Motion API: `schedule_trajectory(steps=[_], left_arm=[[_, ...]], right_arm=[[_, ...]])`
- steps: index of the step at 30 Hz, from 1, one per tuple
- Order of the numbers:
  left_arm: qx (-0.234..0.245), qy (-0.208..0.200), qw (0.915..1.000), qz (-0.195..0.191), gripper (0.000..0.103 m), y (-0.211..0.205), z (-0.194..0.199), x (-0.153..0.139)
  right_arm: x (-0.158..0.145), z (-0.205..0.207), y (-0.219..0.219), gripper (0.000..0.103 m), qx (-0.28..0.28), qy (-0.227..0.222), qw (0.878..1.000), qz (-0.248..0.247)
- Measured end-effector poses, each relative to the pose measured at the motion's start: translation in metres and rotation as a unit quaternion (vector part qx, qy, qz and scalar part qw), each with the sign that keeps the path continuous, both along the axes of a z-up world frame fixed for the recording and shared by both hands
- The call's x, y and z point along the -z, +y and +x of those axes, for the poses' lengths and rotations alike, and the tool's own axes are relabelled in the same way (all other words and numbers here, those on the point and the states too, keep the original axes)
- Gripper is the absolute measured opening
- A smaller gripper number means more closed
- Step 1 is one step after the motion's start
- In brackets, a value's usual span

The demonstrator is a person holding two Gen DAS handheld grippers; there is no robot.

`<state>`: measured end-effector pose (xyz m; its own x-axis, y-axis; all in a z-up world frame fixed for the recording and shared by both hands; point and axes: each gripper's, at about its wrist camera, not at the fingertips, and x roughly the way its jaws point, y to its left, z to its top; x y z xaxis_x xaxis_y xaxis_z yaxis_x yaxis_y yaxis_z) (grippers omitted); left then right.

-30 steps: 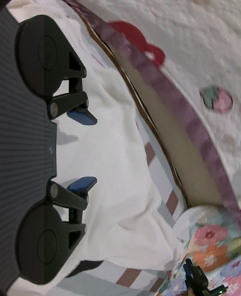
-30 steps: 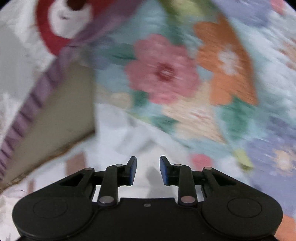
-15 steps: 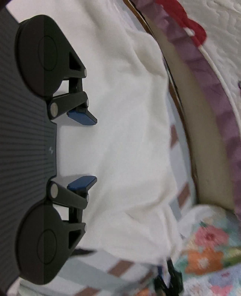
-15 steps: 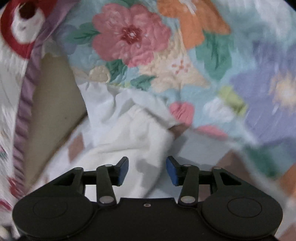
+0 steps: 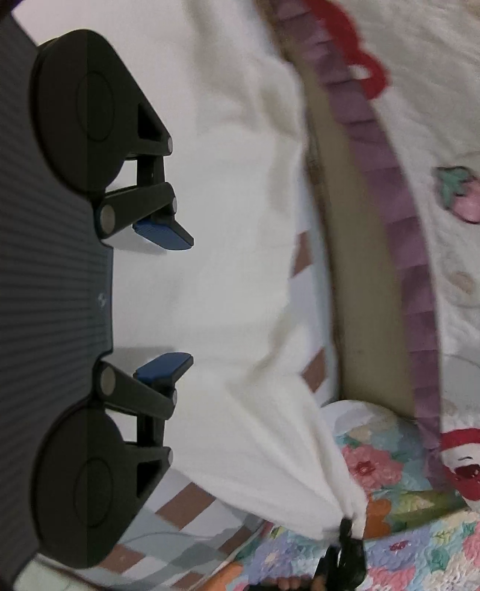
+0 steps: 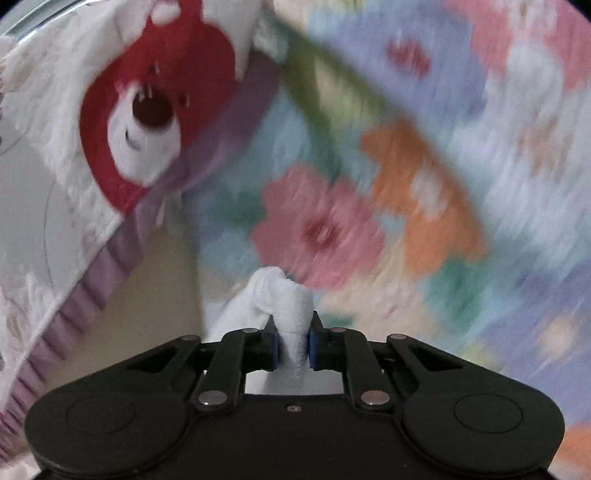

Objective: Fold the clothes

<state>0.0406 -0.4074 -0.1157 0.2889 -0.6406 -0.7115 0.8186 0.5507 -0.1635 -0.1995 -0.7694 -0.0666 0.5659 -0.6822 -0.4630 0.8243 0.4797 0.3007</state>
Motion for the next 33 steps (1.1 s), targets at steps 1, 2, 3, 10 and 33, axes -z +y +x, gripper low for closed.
schedule_trajectory(steps=[1, 2, 3, 10, 33], left_arm=[[-0.005, 0.013, 0.9999, 0.006, 0.061, 0.003, 0.001, 0.005], [-0.009, 0.024, 0.9996, 0.013, 0.061, 0.005, 0.001, 0.009], [-0.013, 0.028, 0.9993, 0.020, 0.061, 0.005, 0.001, 0.014], [-0.012, 0.029, 0.9985, 0.045, 0.061, 0.005, -0.001, 0.019], [-0.154, 0.082, 0.9844, 0.028, 0.062, 0.144, 0.022, -0.037]], right_arm=[[0.002, -0.011, -0.004, 0.015, 0.008, 0.024, 1.000, 0.000], [0.008, -0.020, -0.009, 0.015, 0.015, 0.035, 0.999, 0.012], [0.018, -0.028, -0.013, 0.015, 0.025, 0.045, 0.998, 0.026], [0.075, -0.054, 0.005, 0.015, 0.090, 0.100, 0.989, 0.069], [0.012, 0.065, 0.080, 0.019, -0.052, -0.019, 0.996, 0.074]])
